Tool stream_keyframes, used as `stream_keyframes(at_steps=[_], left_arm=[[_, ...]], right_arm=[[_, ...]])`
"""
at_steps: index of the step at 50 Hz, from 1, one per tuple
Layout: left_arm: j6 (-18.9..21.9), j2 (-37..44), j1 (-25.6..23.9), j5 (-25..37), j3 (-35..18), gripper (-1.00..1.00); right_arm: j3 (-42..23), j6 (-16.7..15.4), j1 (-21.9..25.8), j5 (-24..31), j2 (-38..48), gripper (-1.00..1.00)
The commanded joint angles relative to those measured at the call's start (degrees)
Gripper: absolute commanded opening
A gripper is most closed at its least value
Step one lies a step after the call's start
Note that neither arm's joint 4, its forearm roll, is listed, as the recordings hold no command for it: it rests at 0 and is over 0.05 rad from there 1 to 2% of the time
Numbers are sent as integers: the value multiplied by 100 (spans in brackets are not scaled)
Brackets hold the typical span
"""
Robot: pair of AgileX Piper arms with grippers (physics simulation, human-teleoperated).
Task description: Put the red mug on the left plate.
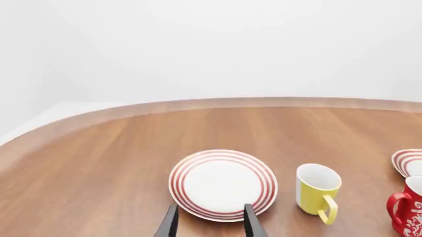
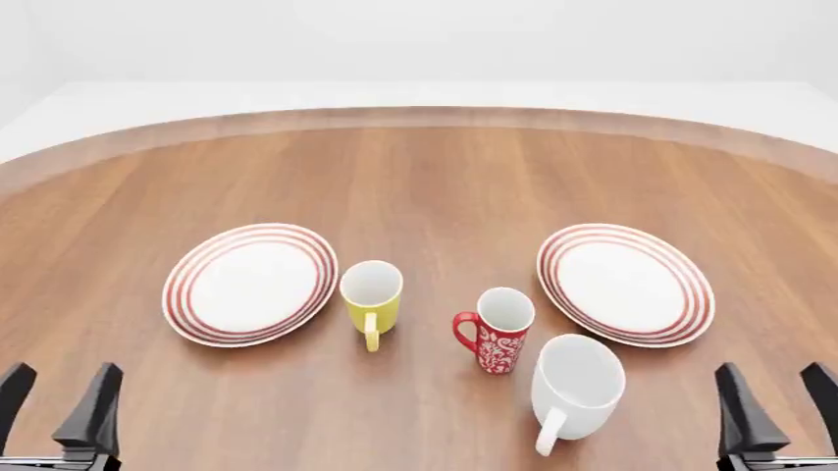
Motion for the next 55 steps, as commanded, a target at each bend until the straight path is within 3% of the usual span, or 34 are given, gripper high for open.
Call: stream_keyframes(at_steps=[1, 24, 33, 43, 48, 50, 55], left_arm=[[42, 3, -2, 1, -30, 100], [242, 19, -151, 86, -52, 100], [181, 584, -298, -107, -166, 100], [201, 584, -424, 349, -659, 100], [451, 1126, -523, 85, -760, 100], [308, 1077, -604, 185, -914, 100], [428, 1488, -755, 21, -1099, 100]], right_arm=[[-21, -51, 4, -4, 1, 100], [-102, -186, 28, -22, -1, 100], [-109, -162, 18, -20, 1, 100], [-9, -140, 40, -105, 2, 100], [-28, -138, 31, -80, 4, 100], [-35, -144, 40, -71, 4, 100], [-28, -156, 41, -81, -1, 100]])
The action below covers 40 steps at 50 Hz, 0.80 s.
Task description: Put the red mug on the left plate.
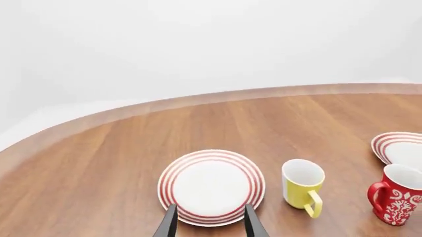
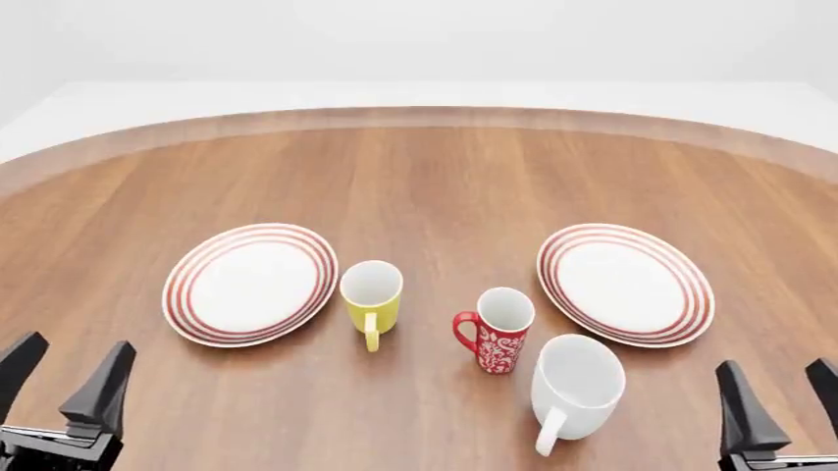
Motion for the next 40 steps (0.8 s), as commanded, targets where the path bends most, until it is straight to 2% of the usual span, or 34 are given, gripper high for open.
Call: stream_keyframes(at_steps=[1, 8, 12, 19, 20, 23, 31, 40], left_arm=[[119, 632, -277, -138, -412, 100], [201, 929, -445, -171, -621, 100], [283, 1355, -735, -194, -995, 100], [485, 1677, -1068, -252, -1204, 100], [782, 1739, -1255, -351, -1192, 100], [733, 1944, -1404, -402, -1255, 100], [913, 2482, -1620, -634, -1418, 100], [960, 3060, -1967, -540, -2016, 100]], right_arm=[[28, -14, 10, -27, -4, 100], [-61, -25, 10, 51, -5, 100], [-28, -62, 26, 12, -5, 100], [39, -81, 34, -61, -5, 100], [41, -87, 36, -57, -5, 100], [40, -88, 44, -54, -5, 100], [42, -77, 41, -36, -5, 100], [-28, -57, 26, 86, -4, 100]])
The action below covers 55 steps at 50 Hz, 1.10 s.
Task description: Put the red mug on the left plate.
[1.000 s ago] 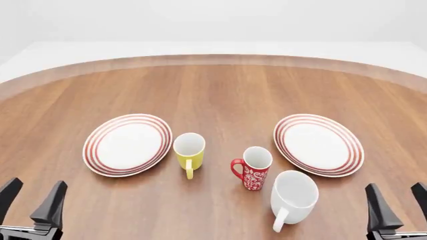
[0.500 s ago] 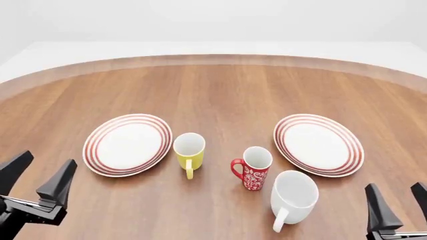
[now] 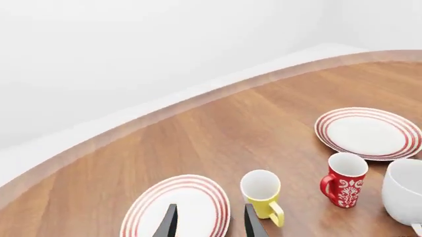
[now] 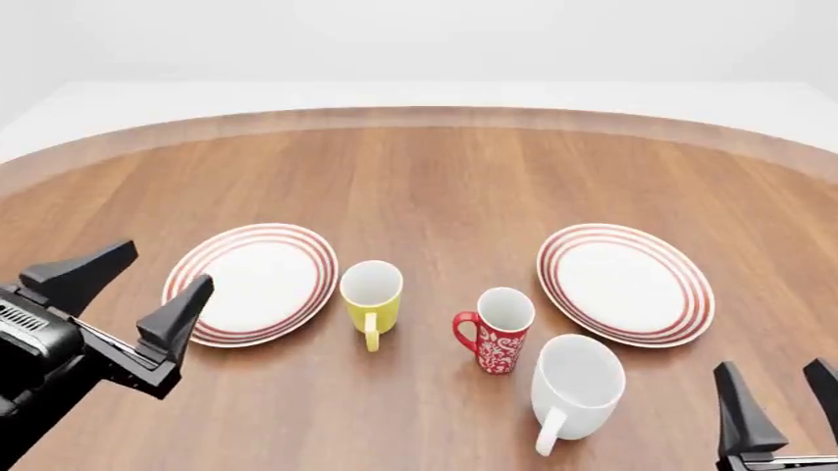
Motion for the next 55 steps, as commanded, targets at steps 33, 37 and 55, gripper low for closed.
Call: stream_keyframes(at_steps=[33, 37, 55], left_arm=[[783, 2694, -1482, 435, -1923, 100], [772, 2890, -1594, 482, -2011, 100], [745, 3605, -2121, 686, -2347, 100]], right_arm=[[-56, 6, -19, 102, 1, 100], [4, -1, -8, 30, 0, 100], [20, -25, 30, -27, 0, 100]])
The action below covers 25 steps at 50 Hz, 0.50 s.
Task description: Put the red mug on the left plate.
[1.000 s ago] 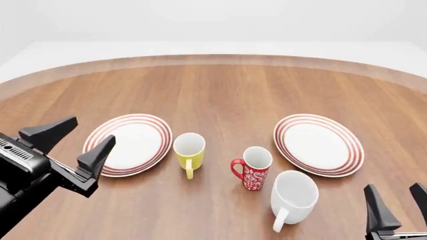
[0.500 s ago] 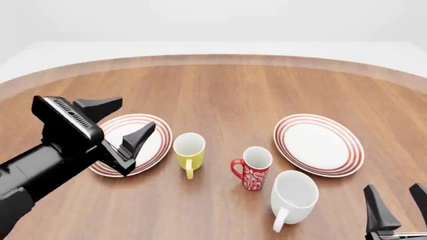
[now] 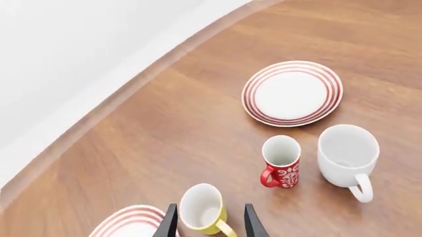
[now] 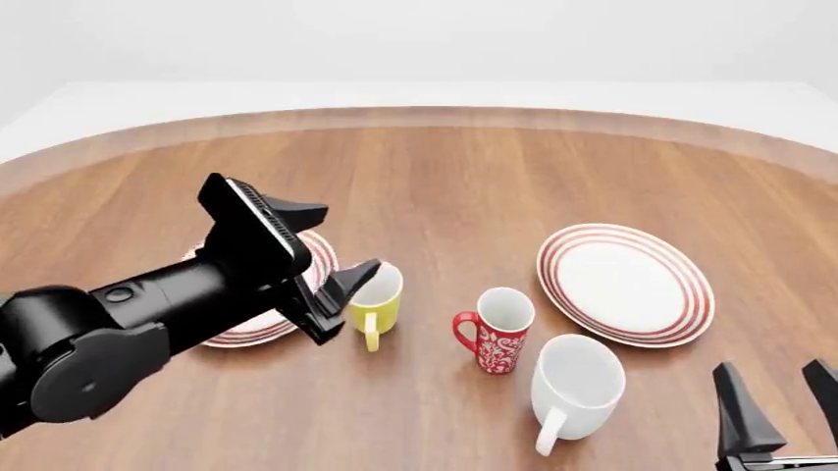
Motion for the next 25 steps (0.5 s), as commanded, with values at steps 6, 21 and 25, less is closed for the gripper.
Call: stream_keyframes(at_steps=[6, 21, 25], left_arm=[[70, 682, -405, 123, -235, 100], [78, 1183, -667, 47, -187, 100], [140, 1322, -794, 9, -143, 100]], right_arm=[[10, -8, 21, -32, 0, 100], [-5, -26, 44, -24, 0, 100], [-88, -34, 55, 50, 0, 100]])
